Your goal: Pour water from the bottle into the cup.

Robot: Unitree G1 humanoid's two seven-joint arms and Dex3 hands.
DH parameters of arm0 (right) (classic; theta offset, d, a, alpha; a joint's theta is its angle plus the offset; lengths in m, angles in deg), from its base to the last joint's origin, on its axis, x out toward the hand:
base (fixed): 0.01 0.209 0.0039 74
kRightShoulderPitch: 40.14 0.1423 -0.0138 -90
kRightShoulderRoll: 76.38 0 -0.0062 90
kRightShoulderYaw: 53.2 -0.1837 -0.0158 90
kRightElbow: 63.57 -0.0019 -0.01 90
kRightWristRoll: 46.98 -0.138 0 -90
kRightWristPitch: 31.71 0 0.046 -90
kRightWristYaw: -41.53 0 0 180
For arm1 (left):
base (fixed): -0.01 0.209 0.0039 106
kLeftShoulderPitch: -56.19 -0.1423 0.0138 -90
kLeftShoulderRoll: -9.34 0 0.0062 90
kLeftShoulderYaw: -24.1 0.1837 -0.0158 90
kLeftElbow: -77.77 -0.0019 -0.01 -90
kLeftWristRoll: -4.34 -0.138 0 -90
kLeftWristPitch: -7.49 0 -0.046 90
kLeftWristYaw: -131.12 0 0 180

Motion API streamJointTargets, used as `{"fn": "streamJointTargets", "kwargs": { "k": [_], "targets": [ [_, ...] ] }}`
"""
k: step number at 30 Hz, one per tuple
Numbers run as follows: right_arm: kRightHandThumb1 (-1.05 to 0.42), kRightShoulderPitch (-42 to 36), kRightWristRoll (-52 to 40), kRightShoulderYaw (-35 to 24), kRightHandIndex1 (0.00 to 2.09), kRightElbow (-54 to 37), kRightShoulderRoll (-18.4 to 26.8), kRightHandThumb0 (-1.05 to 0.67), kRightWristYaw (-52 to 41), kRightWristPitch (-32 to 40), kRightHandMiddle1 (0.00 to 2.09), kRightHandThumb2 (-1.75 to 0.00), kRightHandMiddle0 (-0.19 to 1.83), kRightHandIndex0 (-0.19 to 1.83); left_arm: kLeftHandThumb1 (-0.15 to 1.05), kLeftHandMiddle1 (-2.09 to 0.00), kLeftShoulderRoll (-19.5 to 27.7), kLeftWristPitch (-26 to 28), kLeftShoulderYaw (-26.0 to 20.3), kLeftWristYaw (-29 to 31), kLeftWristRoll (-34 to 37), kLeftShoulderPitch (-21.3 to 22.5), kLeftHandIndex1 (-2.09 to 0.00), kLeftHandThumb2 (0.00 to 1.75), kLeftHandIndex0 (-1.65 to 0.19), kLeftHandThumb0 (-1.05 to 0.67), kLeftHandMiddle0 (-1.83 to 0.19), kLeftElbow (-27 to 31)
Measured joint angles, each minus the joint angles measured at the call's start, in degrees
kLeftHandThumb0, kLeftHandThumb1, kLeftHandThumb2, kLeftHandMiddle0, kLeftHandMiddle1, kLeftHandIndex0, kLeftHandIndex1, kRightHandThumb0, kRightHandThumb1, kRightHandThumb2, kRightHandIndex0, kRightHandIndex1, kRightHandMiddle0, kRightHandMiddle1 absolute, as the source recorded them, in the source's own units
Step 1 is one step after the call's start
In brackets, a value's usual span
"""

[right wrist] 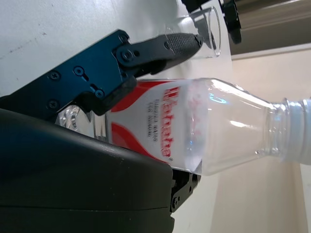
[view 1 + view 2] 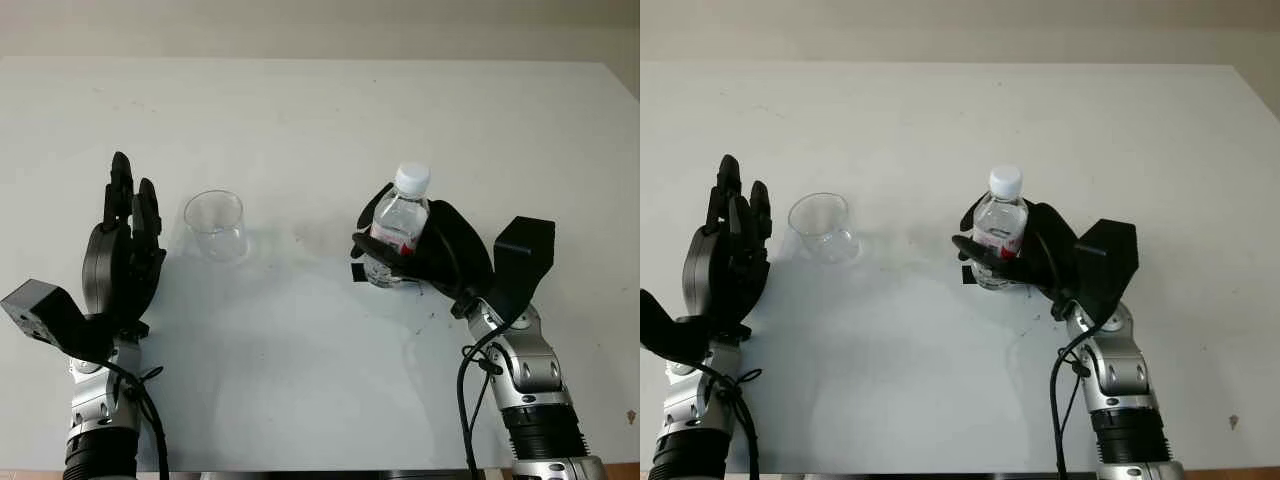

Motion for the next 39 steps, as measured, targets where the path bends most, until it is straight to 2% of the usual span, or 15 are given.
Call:
{"fn": "streamJointTargets", "kwargs": {
  "k": [4,7,11,12,13,14,15,18,22,29,39],
  "targets": [
    [-1.05,-0.37,-1.78,-0.72,1.76,0.8,-0.02,-0.57,-1.33,-0.15,1.78,-0.18,0.02,0.2,1.05,-0.04,0.07,0.0,-0.03,0.0,0.07,-0.05,-0.01,0.59,0.19,-0.74,0.19,-0.03],
    [-1.05,-0.88,-3.69,-1.83,1.5,2.39,-0.04,-0.57,-2.84,-0.61,1.54,-0.13,0.02,0.11,1.05,-0.04,0.11,0.06,-0.02,-0.01,0.08,-0.07,-0.02,0.59,0.19,-0.74,0.19,-0.01],
    [-1.05,-2.03,-4.12,-2.49,0.85,3.48,0.09,-0.6,-4.19,-1.64,1.0,-0.07,0.04,0.09,1.05,-0.04,0.16,0.28,-0.11,-0.01,0.12,-0.15,-0.01,0.57,0.19,-0.75,0.19,0.02],
    [-1.03,-2.11,-4.12,-2.54,0.57,3.5,0.26,-0.61,-4.35,-1.8,0.77,-0.06,0.05,0.12,1.05,-0.04,0.16,0.36,-0.1,-0.02,0.11,-0.16,-0.01,0.57,0.19,-0.75,0.19,0.03],
    [-1.03,-2.25,-3.99,-2.62,0.39,3.59,0.39,-0.63,-4.5,-2.24,0.61,-0.06,0.07,0.15,1.05,-0.04,0.17,0.39,-0.1,-0.03,0.11,-0.16,-0.01,0.57,0.19,-0.75,0.19,0.05],
    [-1.02,-2.45,-3.55,-2.64,0.23,3.79,0.54,-0.66,-4.59,-3.19,0.44,-0.05,0.06,0.14,1.05,-0.04,0.18,0.44,-0.1,-0.06,0.11,-0.16,-0.01,0.57,0.19,-0.75,0.19,0.08],
    [-1.01,-2.62,-3.22,-2.64,0.16,3.97,0.66,-0.68,-4.58,-3.93,0.36,-0.05,0.04,0.11,1.05,-0.04,0.18,0.51,-0.1,-0.08,0.11,-0.18,-0.01,0.57,0.19,-0.75,0.19,0.12],
    [-0.97,-3.23,-2.7,-2.89,0.04,4.18,0.96,-0.72,-4.41,-5.6,0.18,-0.05,-0.05,-0.03,1.05,-0.03,0.24,0.57,-0.11,-0.02,0.14,-0.19,-0.01,0.57,0.19,-0.74,0.19,0.15],
    [-0.95,-3.95,-2.49,-3.8,0.0,5.61,1.36,-0.78,-5.04,-10.47,0.08,-0.05,-0.16,-0.17,1.05,-0.04,0.3,0.57,-0.13,0.03,0.23,-0.19,-0.01,0.57,0.19,-0.75,0.19,0.08],
    [-0.94,-4.11,-1.22,-4.16,0.0,7.11,1.79,-0.85,-5.14,-18.84,0.0,-0.05,-0.19,-0.19,1.05,-0.04,0.38,0.54,-0.12,0.3,0.47,0.08,-0.02,0.57,0.19,-0.75,0.19,-0.38],
    [-0.97,-4.15,-2.88,-5.01,0.0,9.83,1.21,-0.87,-5.31,-24.62,0.0,-0.06,-0.19,-0.19,1.05,-0.01,0.47,0.55,-0.15,0.13,0.72,0.42,0.0,0.55,0.19,-0.75,0.19,-0.73]
  ]
}}
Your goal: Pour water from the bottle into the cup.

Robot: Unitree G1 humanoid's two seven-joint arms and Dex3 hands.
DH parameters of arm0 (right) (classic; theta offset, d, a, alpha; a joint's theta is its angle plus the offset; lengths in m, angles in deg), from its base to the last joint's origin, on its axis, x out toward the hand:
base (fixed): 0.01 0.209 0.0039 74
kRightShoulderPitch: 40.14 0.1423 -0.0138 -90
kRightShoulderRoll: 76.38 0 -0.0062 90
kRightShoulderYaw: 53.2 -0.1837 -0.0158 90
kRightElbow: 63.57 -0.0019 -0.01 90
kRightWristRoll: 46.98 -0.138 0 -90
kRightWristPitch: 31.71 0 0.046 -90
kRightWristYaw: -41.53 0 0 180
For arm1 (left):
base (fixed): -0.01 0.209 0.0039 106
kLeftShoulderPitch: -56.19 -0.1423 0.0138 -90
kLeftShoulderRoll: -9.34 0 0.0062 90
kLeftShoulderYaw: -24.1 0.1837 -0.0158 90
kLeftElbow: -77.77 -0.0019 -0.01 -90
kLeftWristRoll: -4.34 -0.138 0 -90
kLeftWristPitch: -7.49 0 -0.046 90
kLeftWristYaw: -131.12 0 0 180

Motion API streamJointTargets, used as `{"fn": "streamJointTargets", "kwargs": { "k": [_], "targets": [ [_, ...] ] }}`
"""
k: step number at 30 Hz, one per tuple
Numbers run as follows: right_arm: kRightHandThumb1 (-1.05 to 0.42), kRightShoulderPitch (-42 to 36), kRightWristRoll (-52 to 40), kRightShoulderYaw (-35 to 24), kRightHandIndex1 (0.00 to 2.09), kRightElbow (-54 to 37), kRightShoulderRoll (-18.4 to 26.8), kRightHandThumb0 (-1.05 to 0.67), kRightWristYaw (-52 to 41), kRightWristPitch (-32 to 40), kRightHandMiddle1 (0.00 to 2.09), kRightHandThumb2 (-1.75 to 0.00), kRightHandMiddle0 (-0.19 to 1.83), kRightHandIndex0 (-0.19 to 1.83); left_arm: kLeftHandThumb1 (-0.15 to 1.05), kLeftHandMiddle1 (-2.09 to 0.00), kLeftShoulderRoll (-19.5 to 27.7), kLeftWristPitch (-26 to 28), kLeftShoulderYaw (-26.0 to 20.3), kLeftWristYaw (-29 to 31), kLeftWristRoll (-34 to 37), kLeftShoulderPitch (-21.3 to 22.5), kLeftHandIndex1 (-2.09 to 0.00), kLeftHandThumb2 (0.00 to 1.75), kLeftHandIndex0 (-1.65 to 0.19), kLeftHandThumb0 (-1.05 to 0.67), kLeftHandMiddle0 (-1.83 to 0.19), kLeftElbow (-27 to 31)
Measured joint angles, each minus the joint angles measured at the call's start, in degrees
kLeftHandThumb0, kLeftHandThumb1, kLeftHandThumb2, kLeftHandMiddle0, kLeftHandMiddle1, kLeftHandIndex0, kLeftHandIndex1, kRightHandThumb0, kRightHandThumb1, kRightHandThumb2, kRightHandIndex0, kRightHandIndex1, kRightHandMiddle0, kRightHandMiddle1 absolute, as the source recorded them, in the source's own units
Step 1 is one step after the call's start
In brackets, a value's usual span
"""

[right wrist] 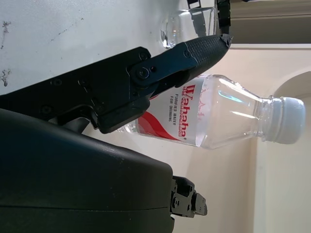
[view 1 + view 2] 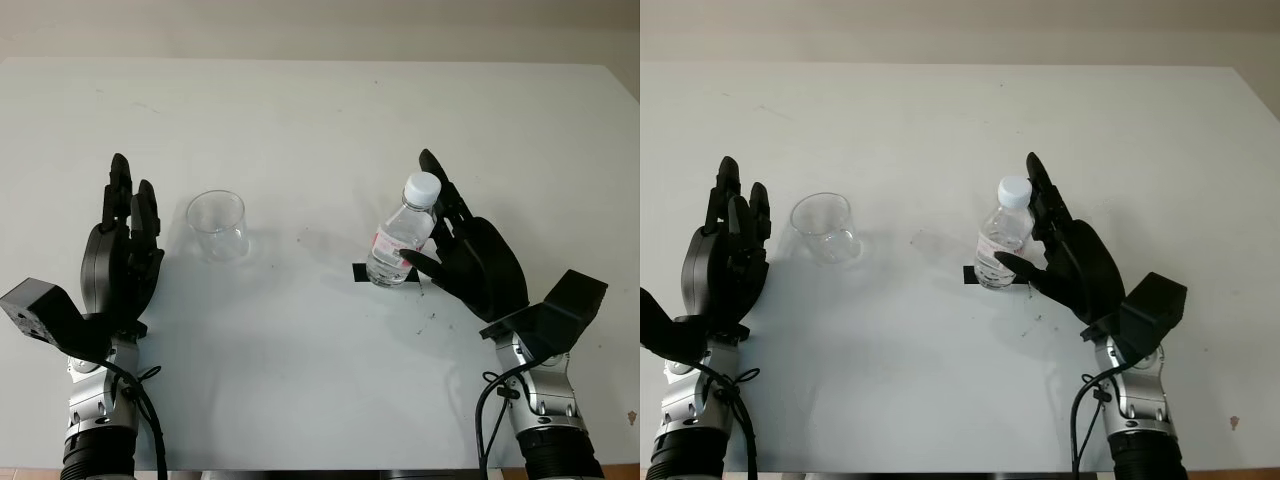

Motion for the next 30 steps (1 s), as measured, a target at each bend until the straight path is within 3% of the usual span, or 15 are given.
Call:
{"fn": "streamJointTargets", "kwargs": {
  "k": [8,10,12,16,30],
  "targets": [
    [-1.02,0.08,-2.61,-1.61,0.0,2.5,-0.54,-0.99,-1.44,-5.88,0.0,-0.08,-0.19,-0.19,1.05,-0.02,0.01,0.01,-0.17,0.16,0.13,0.02,-0.01,0.56,0.19,-0.74,0.19,-0.03],
    [-1.04,-0.08,-3.18,-1.96,0.0,2.28,-1.02,-1.03,-1.41,-7.4,0.0,-0.2,-0.19,-0.19,1.05,-0.03,0.03,0.03,-0.2,0.19,0.14,0.07,-0.01,0.56,0.19,-0.74,0.19,-0.1],
    [-1.05,-0.58,-4.46,-2.23,0.0,1.89,-1.57,-1.02,-1.69,-8.9,0.0,-0.48,-0.19,-0.19,1.05,-0.02,0.08,0.24,-0.28,0.26,0.37,0.29,0.0,0.55,0.19,-0.74,0.19,-0.35],
    [-1.05,-1.24,-7.86,-3.08,0.0,0.24,-3.97,-0.93,-1.45,-9.67,0.0,-0.69,-0.19,-0.19,1.05,-0.03,0.22,0.44,-0.59,0.35,0.46,0.67,0.0,0.56,0.19,-0.75,0.19,-0.81],
    [-1.05,-1.67,-7.11,-4.18,0.0,-1.8,-7.23,-0.87,10.8,-1.51,0.0,-0.69,-0.19,-0.19,1.05,0.0,0.96,1.05,-0.67,0.73,0.44,0.88,0.0,0.58,0.19,-0.76,0.19,-0.92]
  ]
}}
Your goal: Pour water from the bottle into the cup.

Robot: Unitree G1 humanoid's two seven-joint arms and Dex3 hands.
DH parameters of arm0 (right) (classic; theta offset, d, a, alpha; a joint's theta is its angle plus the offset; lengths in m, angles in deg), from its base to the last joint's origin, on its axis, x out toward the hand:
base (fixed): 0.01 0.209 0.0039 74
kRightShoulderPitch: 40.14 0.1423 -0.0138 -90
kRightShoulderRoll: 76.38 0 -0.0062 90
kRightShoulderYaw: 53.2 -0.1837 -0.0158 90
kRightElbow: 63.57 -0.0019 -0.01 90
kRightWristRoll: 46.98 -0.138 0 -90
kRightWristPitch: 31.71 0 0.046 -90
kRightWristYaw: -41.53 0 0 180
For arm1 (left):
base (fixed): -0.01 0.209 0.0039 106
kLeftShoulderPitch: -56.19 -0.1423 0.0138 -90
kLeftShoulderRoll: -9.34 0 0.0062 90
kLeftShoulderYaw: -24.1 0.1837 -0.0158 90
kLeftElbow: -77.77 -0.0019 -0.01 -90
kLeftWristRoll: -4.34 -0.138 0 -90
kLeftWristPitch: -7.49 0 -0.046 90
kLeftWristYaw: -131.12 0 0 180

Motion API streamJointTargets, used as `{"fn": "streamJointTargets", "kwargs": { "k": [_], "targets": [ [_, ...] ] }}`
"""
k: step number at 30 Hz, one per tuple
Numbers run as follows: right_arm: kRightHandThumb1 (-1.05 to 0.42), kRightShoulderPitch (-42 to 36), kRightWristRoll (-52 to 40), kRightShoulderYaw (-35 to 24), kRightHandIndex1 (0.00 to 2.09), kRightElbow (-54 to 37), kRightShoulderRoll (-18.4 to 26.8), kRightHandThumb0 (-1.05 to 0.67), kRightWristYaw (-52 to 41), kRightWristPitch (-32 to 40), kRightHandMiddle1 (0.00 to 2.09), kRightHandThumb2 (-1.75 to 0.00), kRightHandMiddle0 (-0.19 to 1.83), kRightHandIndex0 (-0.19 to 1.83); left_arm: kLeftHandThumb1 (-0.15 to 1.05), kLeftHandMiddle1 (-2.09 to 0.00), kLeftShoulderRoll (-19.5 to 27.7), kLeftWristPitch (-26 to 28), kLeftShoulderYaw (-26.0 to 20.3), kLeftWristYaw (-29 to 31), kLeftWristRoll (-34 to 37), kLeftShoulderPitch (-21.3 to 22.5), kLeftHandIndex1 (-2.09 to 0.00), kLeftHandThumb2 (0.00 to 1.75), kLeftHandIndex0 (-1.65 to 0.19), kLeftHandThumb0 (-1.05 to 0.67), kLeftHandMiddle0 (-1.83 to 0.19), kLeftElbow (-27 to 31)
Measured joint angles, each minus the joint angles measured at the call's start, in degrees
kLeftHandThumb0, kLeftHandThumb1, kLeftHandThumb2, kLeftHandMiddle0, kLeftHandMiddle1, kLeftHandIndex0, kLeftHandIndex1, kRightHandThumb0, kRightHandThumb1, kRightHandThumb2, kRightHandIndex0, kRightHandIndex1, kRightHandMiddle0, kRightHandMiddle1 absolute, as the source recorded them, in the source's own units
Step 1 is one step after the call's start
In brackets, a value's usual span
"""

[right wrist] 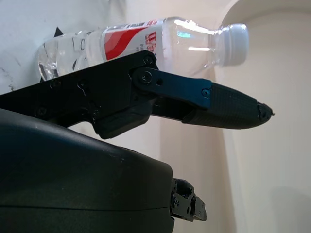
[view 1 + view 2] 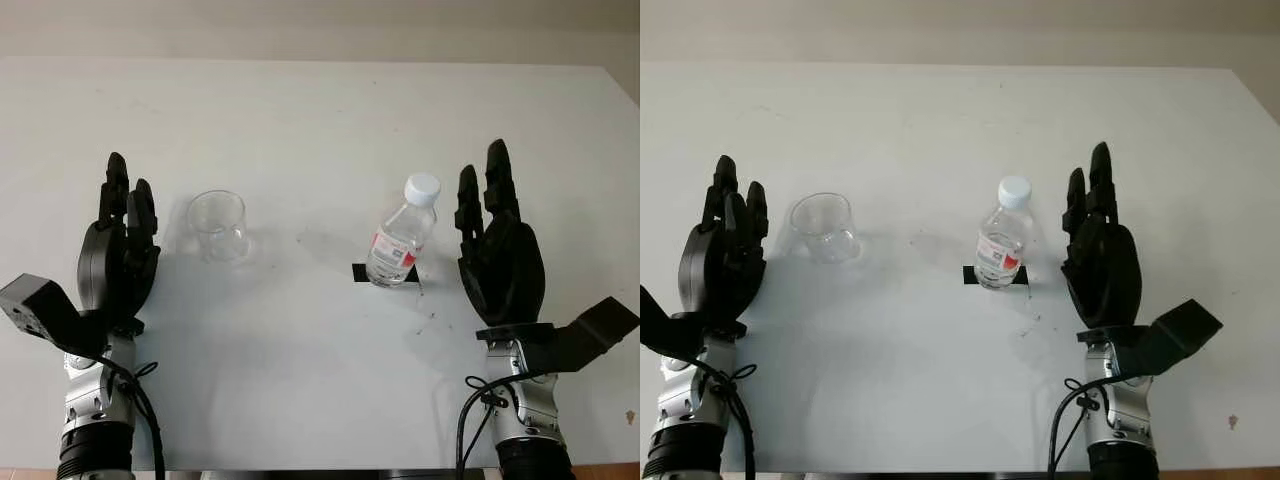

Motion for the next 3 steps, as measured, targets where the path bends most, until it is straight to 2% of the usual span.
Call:
{"fn": "streamJointTargets", "kwargs": {
  "k": [3],
  "targets": [
    [-1.05,0.42,0.63,0.1,0.0,0.34,0.03,-0.87,0.15,0.72,0.0,-0.67,-0.19,-0.19,1.05,0.0,0.03,0.06,-0.03,-0.02,-0.02,-0.15,0.0,0.57,0.19,-0.76,0.19,0.11]
  ]
}}
